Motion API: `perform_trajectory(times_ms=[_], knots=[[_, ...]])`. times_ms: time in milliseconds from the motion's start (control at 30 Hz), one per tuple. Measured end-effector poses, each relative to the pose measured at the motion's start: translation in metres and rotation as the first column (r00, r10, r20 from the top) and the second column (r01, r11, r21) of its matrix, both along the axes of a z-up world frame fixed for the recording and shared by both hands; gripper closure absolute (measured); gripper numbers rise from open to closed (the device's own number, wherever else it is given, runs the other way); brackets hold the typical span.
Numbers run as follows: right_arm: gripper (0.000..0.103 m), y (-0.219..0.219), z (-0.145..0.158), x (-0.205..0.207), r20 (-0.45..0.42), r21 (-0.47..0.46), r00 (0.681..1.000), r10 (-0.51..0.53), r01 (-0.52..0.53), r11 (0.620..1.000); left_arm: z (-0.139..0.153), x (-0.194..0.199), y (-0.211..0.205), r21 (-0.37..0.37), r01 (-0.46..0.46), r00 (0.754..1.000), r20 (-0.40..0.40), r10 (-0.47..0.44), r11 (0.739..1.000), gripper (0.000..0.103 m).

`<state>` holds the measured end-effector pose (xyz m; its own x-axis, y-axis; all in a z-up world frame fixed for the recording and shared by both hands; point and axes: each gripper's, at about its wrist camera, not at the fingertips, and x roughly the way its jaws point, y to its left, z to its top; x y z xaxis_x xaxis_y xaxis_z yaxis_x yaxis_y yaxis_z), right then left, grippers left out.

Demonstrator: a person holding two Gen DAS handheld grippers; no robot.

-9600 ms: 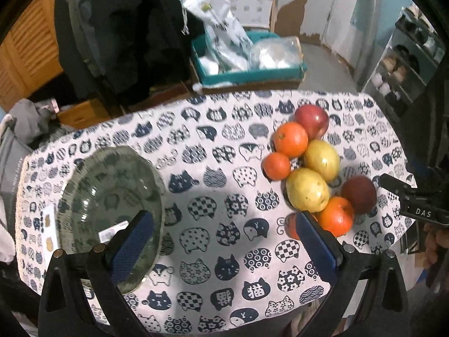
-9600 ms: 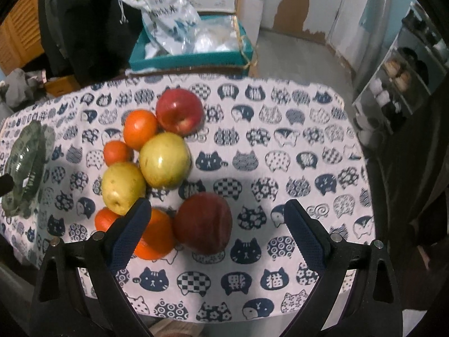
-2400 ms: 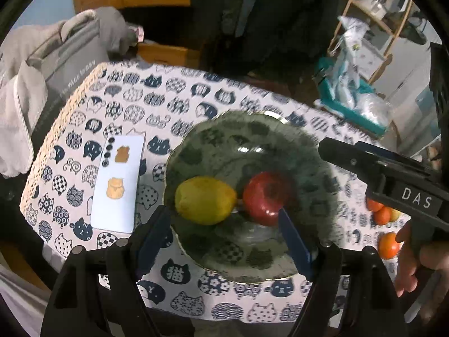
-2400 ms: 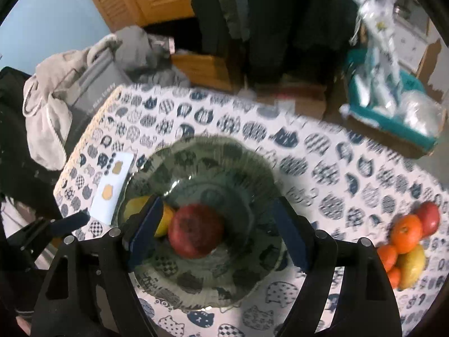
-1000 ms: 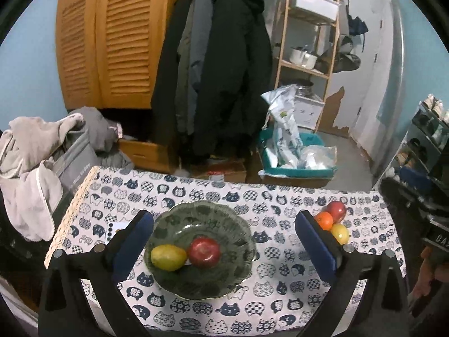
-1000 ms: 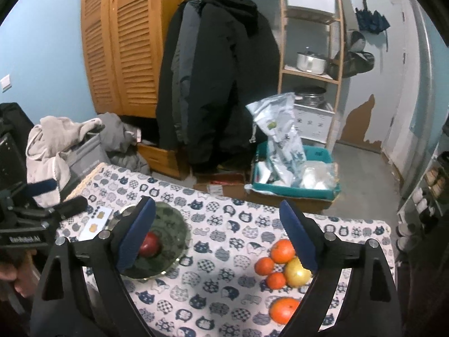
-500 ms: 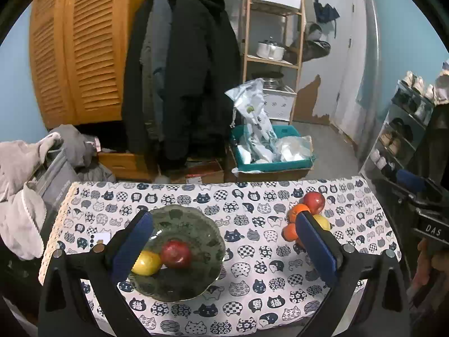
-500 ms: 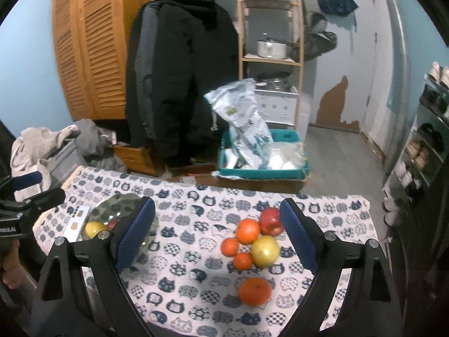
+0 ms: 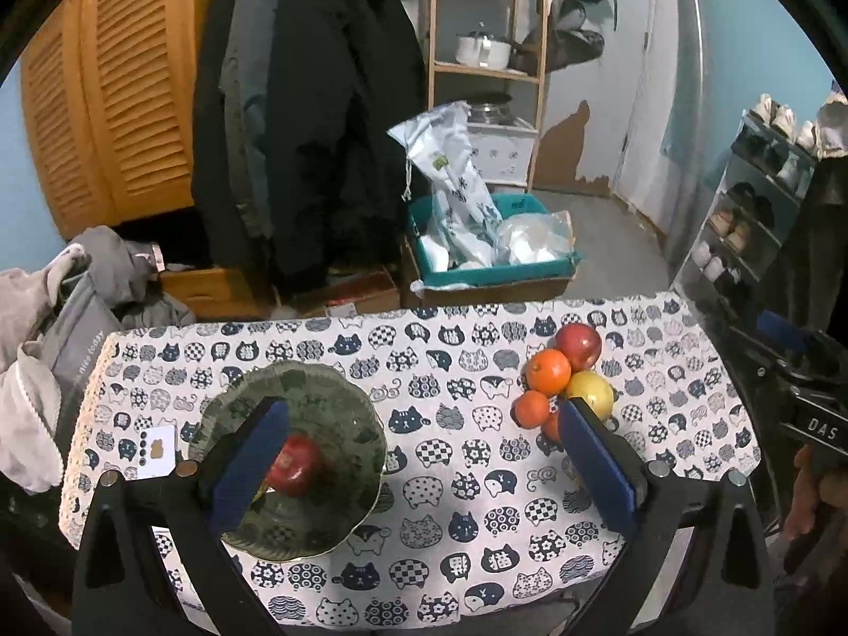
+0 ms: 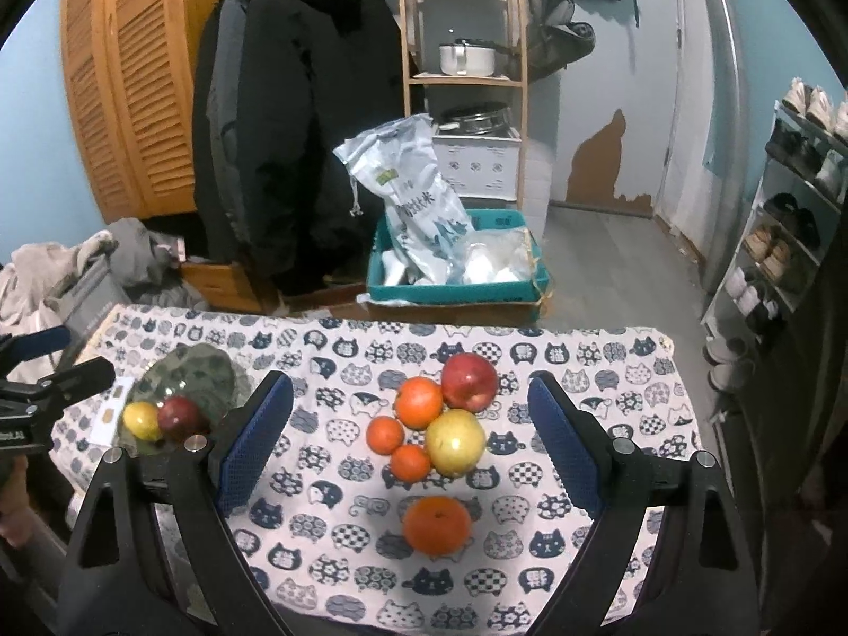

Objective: Organize fruits
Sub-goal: 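Move the right tool to the large orange while the left tool moves to another orange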

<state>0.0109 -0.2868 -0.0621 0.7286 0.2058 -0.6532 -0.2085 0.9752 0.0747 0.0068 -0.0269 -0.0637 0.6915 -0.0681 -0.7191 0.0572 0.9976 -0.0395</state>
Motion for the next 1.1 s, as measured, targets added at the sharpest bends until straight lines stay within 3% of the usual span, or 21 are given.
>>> perform_trajectory(times_ms=[467, 867, 1100], knots=[[0.013, -0.008, -0.067, 0.021, -0.182, -0.053, 0.983, -0.019, 0.010, 0.999, -0.067, 0.029, -0.026, 0.032, 0.029, 0.991, -0.135, -0.024, 0.999, 0.001], [0.013, -0.015, -0.155, 0.045, -0.411, -0.079, 0.910, -0.051, 0.020, 0.997, -0.126, 0.051, -0.039, 0.036, 0.039, 0.962, -0.271, -0.028, 0.999, 0.001], [0.013, -0.009, -0.184, 0.048, -0.476, -0.081, 0.879, -0.035, -0.004, 0.997, -0.156, 0.061, -0.042, 0.033, 0.027, 0.945, -0.326, -0.015, 0.999, 0.001]])
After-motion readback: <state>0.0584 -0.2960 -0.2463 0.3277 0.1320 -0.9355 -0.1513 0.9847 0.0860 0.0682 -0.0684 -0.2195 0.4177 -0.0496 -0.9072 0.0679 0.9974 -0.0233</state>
